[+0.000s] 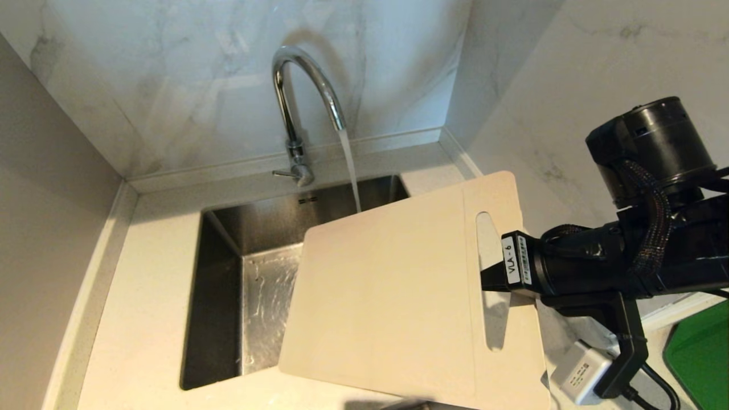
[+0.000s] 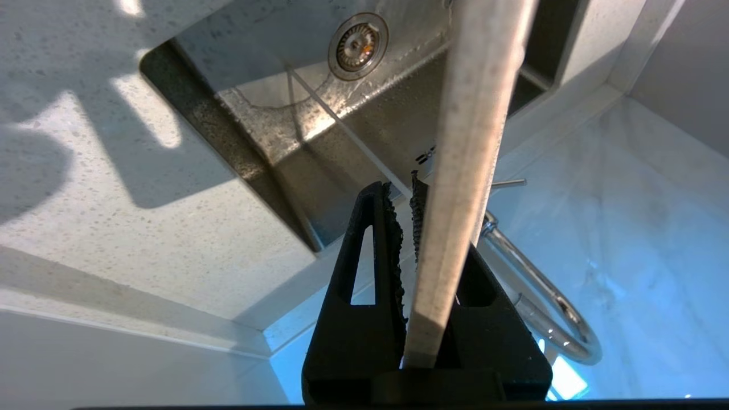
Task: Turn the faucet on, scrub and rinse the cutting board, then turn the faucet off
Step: Pick up the cutting board, then scrub the cutting board underwater
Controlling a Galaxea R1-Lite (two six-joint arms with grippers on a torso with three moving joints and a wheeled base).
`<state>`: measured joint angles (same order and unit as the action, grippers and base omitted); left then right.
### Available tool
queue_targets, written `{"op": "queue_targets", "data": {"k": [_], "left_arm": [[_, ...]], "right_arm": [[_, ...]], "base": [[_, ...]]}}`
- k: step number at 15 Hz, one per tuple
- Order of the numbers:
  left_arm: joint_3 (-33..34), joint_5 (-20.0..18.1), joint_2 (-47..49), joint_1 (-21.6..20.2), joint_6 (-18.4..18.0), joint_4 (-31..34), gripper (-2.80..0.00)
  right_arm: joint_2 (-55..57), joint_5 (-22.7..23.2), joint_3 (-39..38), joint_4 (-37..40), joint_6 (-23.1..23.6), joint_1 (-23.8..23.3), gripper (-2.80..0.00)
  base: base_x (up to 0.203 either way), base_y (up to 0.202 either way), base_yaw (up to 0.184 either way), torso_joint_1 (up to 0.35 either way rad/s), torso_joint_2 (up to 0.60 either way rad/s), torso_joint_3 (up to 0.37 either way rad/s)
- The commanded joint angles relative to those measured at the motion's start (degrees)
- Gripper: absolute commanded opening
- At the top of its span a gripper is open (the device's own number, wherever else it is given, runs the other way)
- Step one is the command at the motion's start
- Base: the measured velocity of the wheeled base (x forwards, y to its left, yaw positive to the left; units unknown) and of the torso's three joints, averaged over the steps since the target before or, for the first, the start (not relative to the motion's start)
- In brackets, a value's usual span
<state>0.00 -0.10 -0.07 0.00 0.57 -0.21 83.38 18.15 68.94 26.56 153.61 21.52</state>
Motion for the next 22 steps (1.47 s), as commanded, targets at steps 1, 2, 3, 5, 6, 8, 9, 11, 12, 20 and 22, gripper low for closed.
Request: {"op": "queue_targets", "data": {"k": [1,2,3,5,6,8,9,11,12,20,22], "left_arm": [[0.1,0.0,0.1,0.0,0.0,-0.1,-2.8],[0.1,0.0,0.1,0.0,0.0,-0.1,-2.8],[0.1,0.0,0.1,0.0,0.0,-0.1,-2.8],[0.1,0.0,0.1,0.0,0.0,0.0,-2.8],[0.1,0.0,0.1,0.0,0.0,-0.1,-2.8],[0.1,0.0,0.1,0.0,0.0,0.0,-2.8],[0.1,0.0,0.1,0.0,0.0,-0.1,-2.8],[0.1,0.0,0.1,0.0,0.0,-0.1,-2.8],[0.1,0.0,0.1,0.0,0.0,0.0,-2.8],[0.1,0.0,0.1,0.0,0.0,0.0,-2.8],[0.1,0.0,0.1,0.0,0.0,-0.1,-2.8]], "right_arm": [[0.6,0.2,0.9,-0.1,1.2,-0.1,-2.8],[1.0,0.1,1.8,-0.2,1.2,-0.2,-2.8],[1.5,0.1,2.6,-0.2,1.2,-0.3,-2.8],[3.0,0.1,4.9,-0.4,1.2,-1.4,-2.8],[3.7,0.1,6.0,-0.5,1.2,-1.6,-2.8],[5.6,0.2,8.1,-0.5,1.3,-1.7,-2.8],[6.4,0.4,8.6,-0.5,1.3,-1.7,-2.8],[8.3,0.7,9.9,-0.5,1.4,-1.7,-2.8],[9.1,0.7,10.6,-0.5,1.4,-1.7,-2.8],[14.3,1.9,14.3,-0.5,1.5,-1.0,-2.8],[15.5,5.6,14.2,-0.5,1.7,-0.7,-2.8]], "base": [[0.0,0.0,0.0,0.0,0.0,0.0],[0.0,0.0,0.0,0.0,0.0,0.0],[0.0,0.0,0.0,0.0,0.0,0.0],[0.0,0.0,0.0,0.0,0.0,0.0],[0.0,0.0,0.0,0.0,0.0,0.0],[0.0,0.0,0.0,0.0,0.0,0.0],[0.0,0.0,0.0,0.0,0.0,0.0],[0.0,0.0,0.0,0.0,0.0,0.0],[0.0,0.0,0.0,0.0,0.0,0.0],[0.0,0.0,0.0,0.0,0.0,0.0],[0.0,0.0,0.0,0.0,0.0,0.0]]}}
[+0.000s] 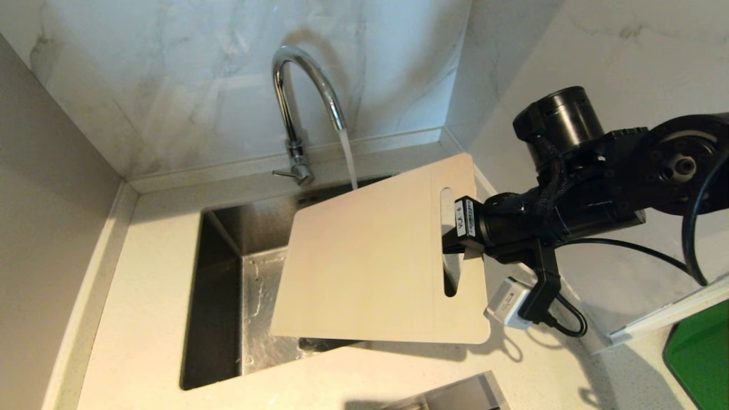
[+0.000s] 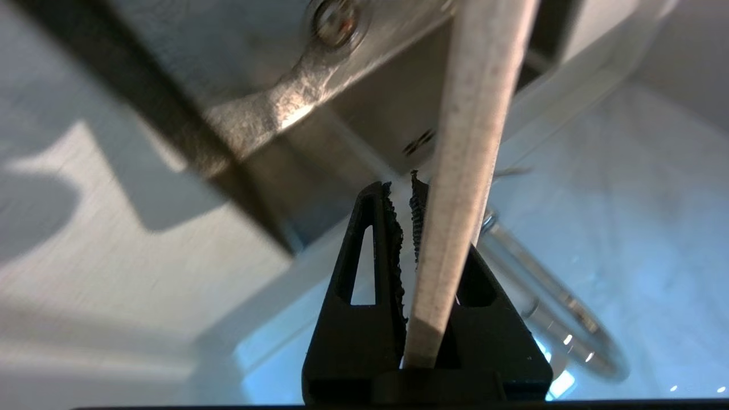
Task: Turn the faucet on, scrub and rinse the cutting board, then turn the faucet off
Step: Scrub the cutting board underwater
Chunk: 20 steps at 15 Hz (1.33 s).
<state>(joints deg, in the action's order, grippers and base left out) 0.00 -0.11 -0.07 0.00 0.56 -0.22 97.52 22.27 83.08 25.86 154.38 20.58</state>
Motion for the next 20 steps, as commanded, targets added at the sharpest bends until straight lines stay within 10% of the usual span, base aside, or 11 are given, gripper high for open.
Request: {"op": "queue_targets", "data": {"k": [1,20], "left_arm": [[0.1,0.0,0.1,0.0,0.1,0.0,-2.8],[0.1,0.0,0.1,0.0,0.1,0.0,-2.8]], "right_arm": [[1.8,2.2,0.1,0.2,0.9,0.3,-2.8],[5.3,4.5,7.5,6.8,3.8,-3.2,-2.8]], "base": [[0.0,0.0,0.0,0.0,0.0,0.0],[0.0,0.0,0.0,0.0,0.0,0.0]]}}
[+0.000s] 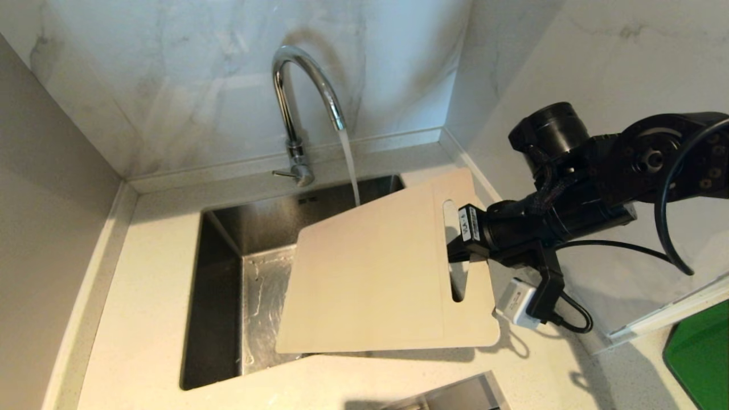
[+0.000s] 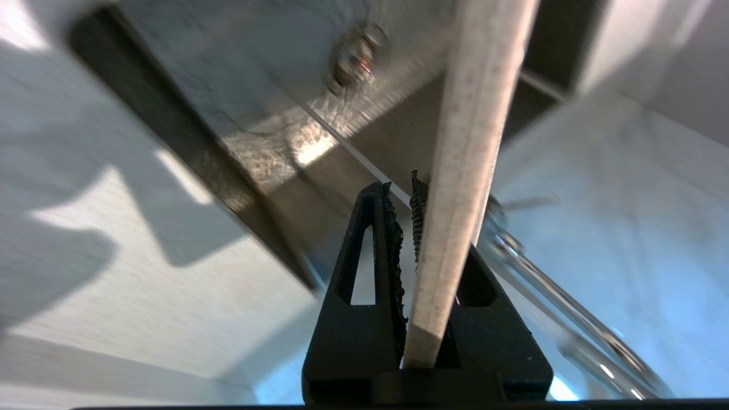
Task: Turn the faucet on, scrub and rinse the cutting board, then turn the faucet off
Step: Scrub the cutting board underwater
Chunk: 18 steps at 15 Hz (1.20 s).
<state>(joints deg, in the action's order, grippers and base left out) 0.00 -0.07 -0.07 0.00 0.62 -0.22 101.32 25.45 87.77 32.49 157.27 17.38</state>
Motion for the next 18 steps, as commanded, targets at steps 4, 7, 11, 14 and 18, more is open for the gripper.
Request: {"op": "queue_targets", "data": {"k": [4,7,11,14,18], "left_arm": [[0.1,0.0,0.1,0.0,0.0,0.0,-2.8],[0.1,0.0,0.1,0.0,0.0,0.0,-2.8],[0.1,0.0,0.1,0.0,0.0,0.0,-2.8],[0.1,0.0,0.1,0.0,0.0,0.0,-2.8],[0.1,0.0,0.1,0.0,0.0,0.0,-2.8]], "right_arm": [[3.9,3.5,7.5,0.1,0.9,0.2,-2.8],[4.4,4.3,7.0,0.3,0.9,1.6,-2.8],[5.6,5.7,6.4,1.1,0.9,1.7,-2.8],[5.8,5.6,6.1,2.1,0.9,1.7,-2.8],[6.3,5.5,6.3,1.9,0.9,1.0,-2.8]], "base": [[0.0,0.0,0.0,0.0,0.0,0.0],[0.0,0.0,0.0,0.0,0.0,0.0],[0.0,0.0,0.0,0.0,0.0,0.0],[0.0,0.0,0.0,0.0,0.0,0.0],[0.0,0.0,0.0,0.0,0.0,0.0]]}}
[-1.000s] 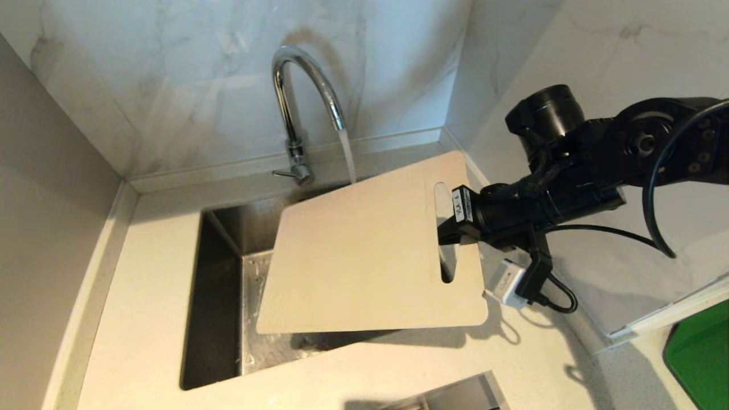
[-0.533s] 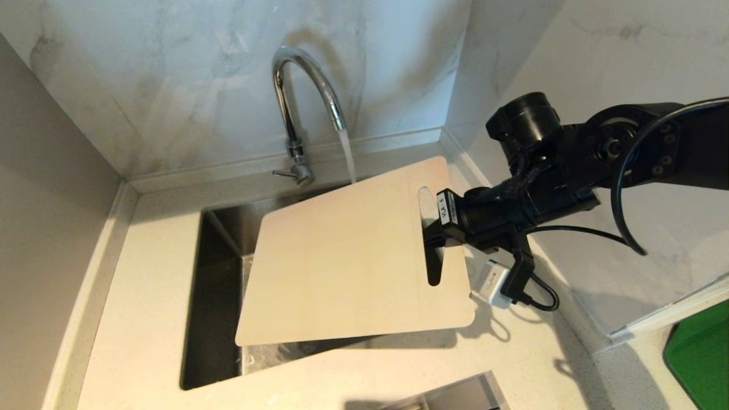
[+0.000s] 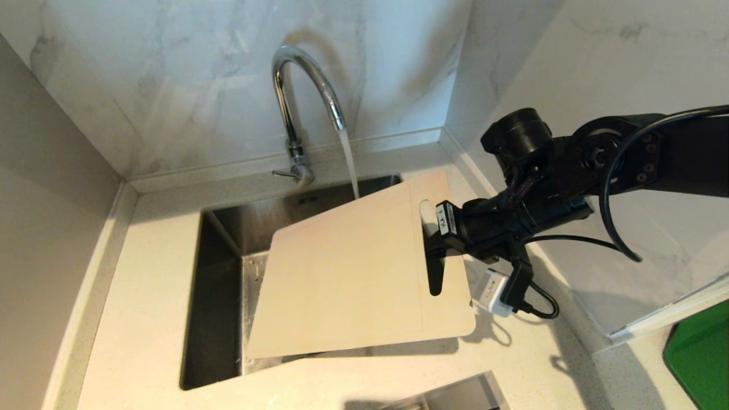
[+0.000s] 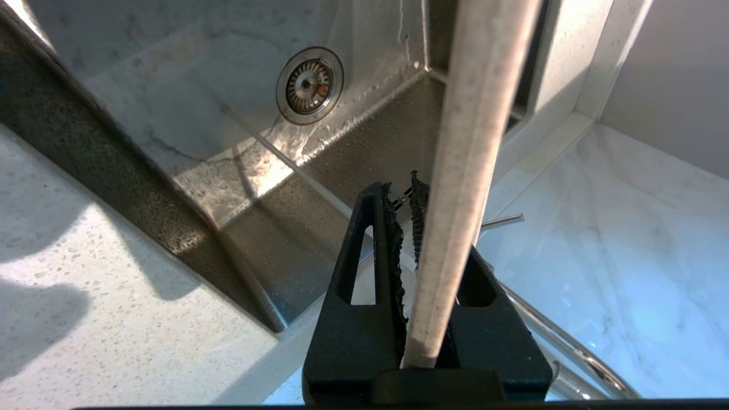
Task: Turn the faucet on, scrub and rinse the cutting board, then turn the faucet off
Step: Scrub the cutting board underwater
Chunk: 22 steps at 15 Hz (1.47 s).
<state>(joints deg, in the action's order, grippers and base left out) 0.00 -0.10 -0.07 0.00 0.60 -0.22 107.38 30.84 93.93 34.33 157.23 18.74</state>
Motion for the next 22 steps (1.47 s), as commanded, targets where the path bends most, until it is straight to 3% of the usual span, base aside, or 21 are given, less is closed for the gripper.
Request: {"op": "queue_targets", "data": {"k": [1,22], "left_arm": [[0.1,0.0,0.1,0.0,0.0,0.0,-2.8],[0.1,0.0,0.1,0.0,0.0,0.0,-2.8]], "right_arm": [[0.4,0.1,0.4,0.0,0.9,-0.7,-2.8],[12.5,3.0,16.9,1.6,0.9,-1.8,-2.8]], "base": [[0.0,0.0,0.0,0.0,0.0,0.0],[0.0,0.0,0.0,0.0,0.0,0.0]]}}
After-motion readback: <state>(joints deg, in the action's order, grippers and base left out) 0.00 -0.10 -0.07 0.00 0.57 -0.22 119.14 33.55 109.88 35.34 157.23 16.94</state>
